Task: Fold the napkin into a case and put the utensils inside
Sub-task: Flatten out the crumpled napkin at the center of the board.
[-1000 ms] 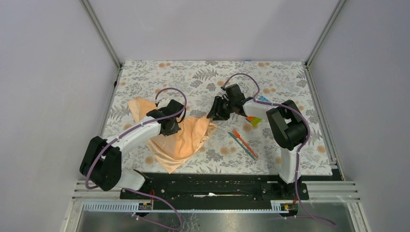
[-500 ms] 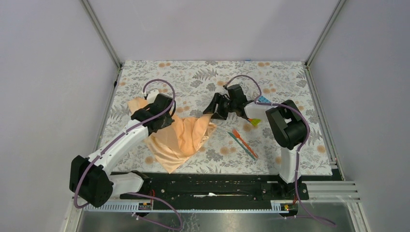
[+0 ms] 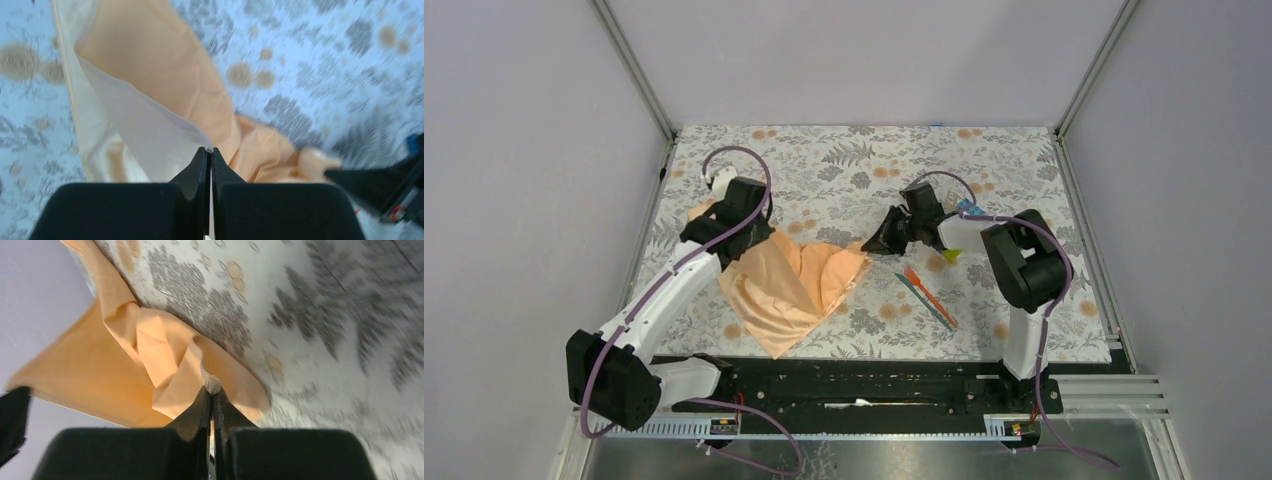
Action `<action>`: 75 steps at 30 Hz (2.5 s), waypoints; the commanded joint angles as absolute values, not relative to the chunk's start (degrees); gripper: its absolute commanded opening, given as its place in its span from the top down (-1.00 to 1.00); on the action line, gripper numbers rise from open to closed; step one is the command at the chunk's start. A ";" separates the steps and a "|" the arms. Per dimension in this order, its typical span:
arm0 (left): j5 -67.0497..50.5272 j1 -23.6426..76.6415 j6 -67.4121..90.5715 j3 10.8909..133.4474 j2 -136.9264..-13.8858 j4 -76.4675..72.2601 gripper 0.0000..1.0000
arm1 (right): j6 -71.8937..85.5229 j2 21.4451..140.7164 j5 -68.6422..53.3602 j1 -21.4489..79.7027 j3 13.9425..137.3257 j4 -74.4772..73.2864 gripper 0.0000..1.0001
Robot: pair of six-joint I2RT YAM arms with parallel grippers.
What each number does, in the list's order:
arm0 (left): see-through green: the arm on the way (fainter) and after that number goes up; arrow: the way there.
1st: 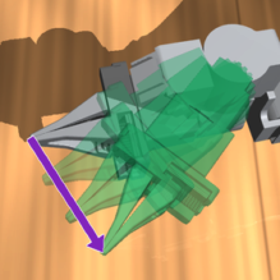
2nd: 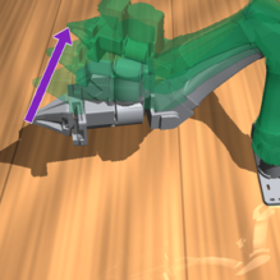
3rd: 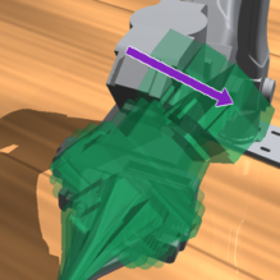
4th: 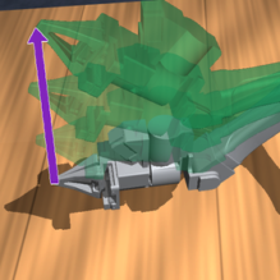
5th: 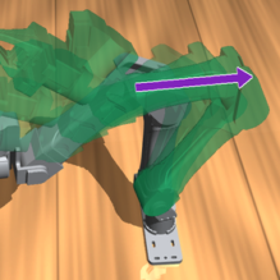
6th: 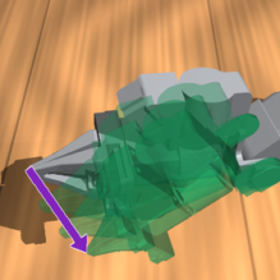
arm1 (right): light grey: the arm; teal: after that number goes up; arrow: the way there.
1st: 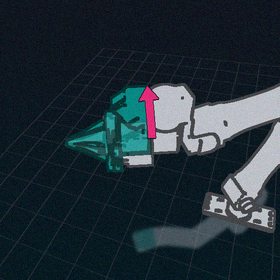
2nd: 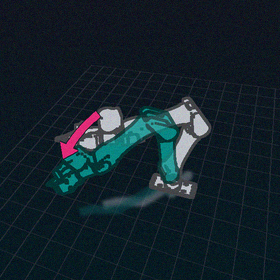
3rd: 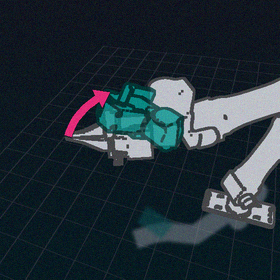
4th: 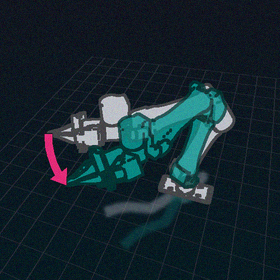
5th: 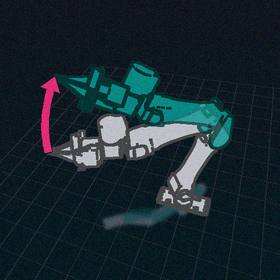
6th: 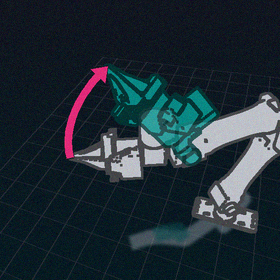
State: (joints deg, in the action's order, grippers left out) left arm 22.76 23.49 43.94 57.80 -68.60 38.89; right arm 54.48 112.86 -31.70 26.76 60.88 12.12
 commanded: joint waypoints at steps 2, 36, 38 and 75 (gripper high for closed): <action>21.71 18.16 39.56 66.10 -72.12 25.02 1.00 | 57.52 102.63 -21.11 25.92 64.70 -8.88 1.00; 7.12 14.17 16.70 88.00 -121.87 -45.65 1.00 | 79.82 109.95 23.69 26.15 71.33 -2.79 1.00; 8.72 13.92 16.09 90.79 -125.13 -46.52 1.00 | 79.72 111.49 26.48 26.18 71.64 1.07 1.00; -11.12 2.96 37.25 58.58 -78.77 13.74 -0.97 | 28.37 99.88 -27.19 40.11 69.80 -1.00 -0.99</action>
State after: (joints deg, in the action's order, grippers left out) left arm -9.13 5.43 41.30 64.75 -86.89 4.40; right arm 29.17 102.41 -10.20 33.34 74.63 -6.81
